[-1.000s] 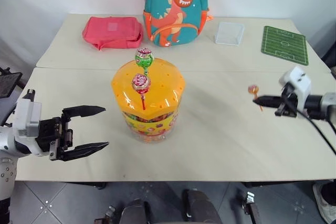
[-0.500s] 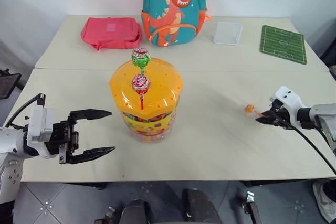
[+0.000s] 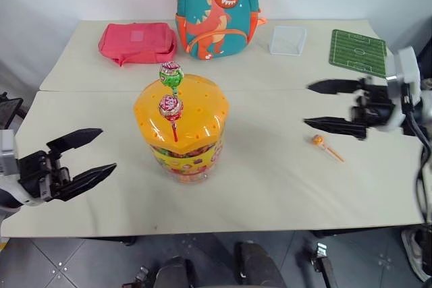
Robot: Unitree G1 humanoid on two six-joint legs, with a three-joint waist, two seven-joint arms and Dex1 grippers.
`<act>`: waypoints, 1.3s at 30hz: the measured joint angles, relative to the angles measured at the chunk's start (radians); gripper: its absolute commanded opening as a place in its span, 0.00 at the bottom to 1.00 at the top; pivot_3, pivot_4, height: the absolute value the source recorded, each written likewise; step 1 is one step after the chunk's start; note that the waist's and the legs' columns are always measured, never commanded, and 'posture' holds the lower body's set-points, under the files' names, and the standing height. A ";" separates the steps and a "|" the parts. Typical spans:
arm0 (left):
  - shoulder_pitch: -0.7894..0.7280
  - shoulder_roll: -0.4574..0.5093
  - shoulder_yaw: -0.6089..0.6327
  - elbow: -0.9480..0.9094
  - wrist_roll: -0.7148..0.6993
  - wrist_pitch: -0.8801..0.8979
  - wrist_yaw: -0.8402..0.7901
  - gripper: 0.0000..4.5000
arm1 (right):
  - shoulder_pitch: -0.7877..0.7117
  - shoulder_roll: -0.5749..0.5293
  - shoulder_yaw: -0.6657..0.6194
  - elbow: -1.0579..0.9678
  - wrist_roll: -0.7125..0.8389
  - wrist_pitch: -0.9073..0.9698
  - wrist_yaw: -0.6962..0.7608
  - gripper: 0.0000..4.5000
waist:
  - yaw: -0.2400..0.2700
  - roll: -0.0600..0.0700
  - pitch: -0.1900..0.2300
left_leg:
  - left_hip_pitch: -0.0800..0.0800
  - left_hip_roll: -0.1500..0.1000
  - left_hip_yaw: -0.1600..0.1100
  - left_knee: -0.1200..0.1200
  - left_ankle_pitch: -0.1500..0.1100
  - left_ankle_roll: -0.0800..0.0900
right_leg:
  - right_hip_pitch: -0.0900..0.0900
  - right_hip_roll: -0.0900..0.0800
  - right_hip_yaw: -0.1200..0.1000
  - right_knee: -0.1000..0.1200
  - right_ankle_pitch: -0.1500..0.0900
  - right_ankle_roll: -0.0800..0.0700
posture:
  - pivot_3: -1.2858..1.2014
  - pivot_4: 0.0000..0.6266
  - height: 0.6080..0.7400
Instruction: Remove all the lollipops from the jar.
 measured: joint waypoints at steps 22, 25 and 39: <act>-0.041 -0.051 -0.092 -0.049 -0.015 -0.001 0.026 1.00 | -0.267 0.378 0.251 -0.077 -0.008 0.246 -0.280 0.62 | 0.000 -0.002 -0.001 | -0.004 -0.001 0.000 0.002 -0.002 0.000 | -0.003 -0.003 -0.011 0.007 0.000 0.000 | 0.52 0.24 1.00; -0.043 -0.051 -0.094 -0.050 -0.015 -0.002 0.027 1.00 | -0.270 0.387 0.252 -0.077 -0.008 0.247 -0.275 0.40 | 0.000 -0.002 -0.001 | -0.004 -0.001 0.000 0.002 -0.002 0.000 | -0.003 -0.003 -0.011 0.007 0.000 0.000 | 0.52 0.24 1.00; -0.061 -0.059 -0.114 -0.051 -0.015 -0.012 0.025 1.00 | -0.275 0.451 0.174 -0.025 0.052 0.193 -0.235 0.01 | 0.001 -0.002 -0.001 | -0.004 -0.001 0.000 0.003 -0.002 0.000 | -0.002 -0.003 -0.011 0.007 0.000 0.000 | 0.52 0.24 1.00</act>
